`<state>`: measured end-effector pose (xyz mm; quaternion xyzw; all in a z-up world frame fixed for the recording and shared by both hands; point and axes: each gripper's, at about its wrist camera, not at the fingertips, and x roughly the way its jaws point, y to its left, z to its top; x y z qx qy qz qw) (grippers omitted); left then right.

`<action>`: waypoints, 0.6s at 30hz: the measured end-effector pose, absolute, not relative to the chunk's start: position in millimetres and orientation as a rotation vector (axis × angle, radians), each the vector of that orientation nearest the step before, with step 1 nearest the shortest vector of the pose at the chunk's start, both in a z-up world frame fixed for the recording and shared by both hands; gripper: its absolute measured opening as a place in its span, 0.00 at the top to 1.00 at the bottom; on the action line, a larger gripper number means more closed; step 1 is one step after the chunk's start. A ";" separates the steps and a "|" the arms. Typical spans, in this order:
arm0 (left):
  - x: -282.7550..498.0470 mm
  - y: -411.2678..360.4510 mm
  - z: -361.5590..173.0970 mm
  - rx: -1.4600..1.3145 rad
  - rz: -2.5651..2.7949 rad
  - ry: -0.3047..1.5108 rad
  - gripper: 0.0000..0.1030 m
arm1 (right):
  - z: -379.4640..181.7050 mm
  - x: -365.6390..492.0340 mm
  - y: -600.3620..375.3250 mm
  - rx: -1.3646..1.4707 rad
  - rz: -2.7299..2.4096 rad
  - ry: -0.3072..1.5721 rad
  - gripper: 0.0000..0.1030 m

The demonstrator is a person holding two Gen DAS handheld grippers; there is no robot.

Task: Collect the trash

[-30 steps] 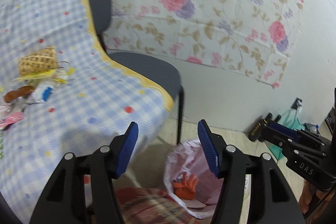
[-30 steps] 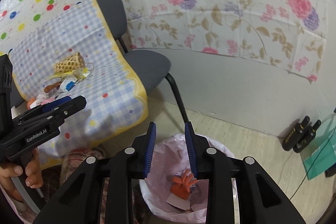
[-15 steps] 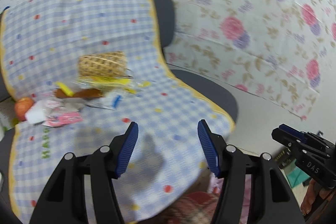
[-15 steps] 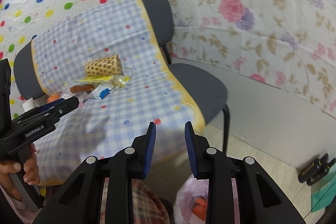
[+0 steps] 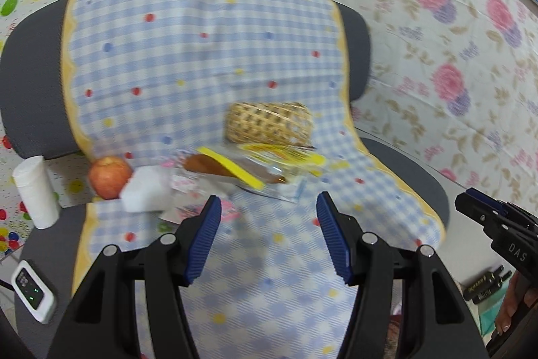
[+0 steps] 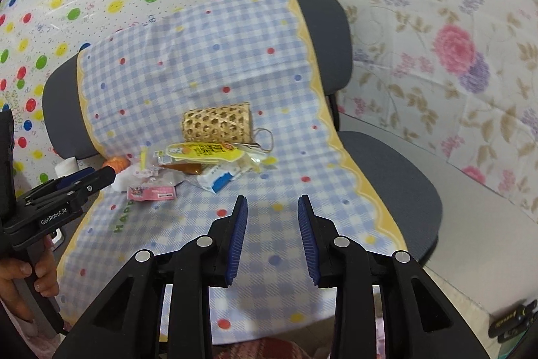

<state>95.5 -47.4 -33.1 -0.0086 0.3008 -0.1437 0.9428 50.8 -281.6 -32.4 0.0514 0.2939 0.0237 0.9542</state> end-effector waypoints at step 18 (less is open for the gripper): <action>159.9 28.9 -55.3 -0.061 -0.093 0.655 0.34 | -75.1 155.9 -208.8 -0.092 0.124 0.701 0.42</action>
